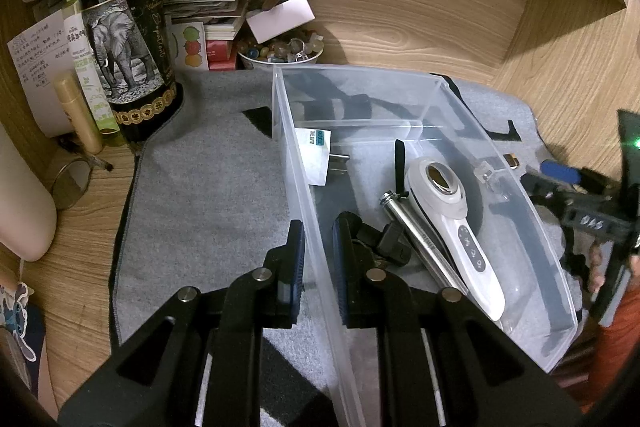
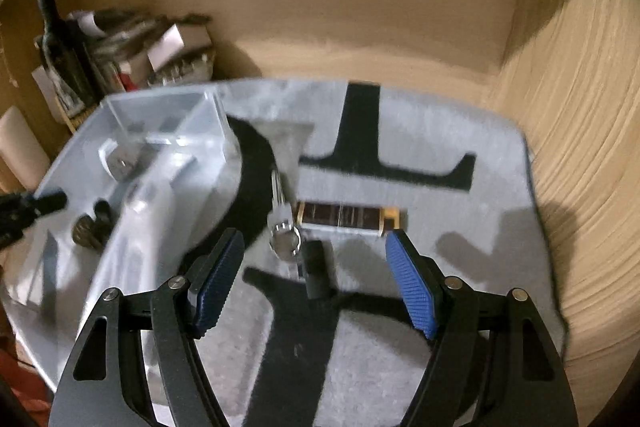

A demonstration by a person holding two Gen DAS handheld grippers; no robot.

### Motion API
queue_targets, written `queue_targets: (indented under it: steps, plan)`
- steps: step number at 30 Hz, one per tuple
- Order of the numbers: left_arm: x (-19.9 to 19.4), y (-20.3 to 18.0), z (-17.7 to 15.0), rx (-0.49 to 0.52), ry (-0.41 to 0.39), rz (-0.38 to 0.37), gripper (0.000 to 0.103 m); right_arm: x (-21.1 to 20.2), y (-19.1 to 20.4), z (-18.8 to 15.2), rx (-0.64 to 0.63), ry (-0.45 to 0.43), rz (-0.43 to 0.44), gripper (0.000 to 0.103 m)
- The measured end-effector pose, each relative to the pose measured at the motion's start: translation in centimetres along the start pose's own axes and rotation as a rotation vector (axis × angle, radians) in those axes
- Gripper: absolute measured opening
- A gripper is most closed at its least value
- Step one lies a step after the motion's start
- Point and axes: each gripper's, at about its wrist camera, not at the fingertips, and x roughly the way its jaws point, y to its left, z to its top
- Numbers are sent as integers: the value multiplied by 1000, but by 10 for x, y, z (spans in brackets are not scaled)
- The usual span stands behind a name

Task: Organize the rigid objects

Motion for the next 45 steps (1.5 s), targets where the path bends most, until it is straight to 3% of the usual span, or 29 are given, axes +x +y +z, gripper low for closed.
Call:
queue_targets:
  steps: [2,6,9,13,30,39,45]
  plan:
    - [0,0,0,1,1,2,14,9,-2,-3,3,21,-11,66]
    - [0,0,1,1,3,4,14,25,-13,-7,35,75,1,44]
    - [0,0,1,1,3,3,14,25,-18,-8,49,69,8,36]
    - [0,0,1,0,2,3,13,23,-19,-6,43,66,11,18]
    - [-1,0,1,2,-4,3,14,-27,0,10,-3,-76,12,13]
    - [-1,0,0,2,-4,3,14,-63,40,33,-76,-206,110,13]
    - [-1,-1,0,2,-5,4,14,-68,76,41,-155,-237,182,13]
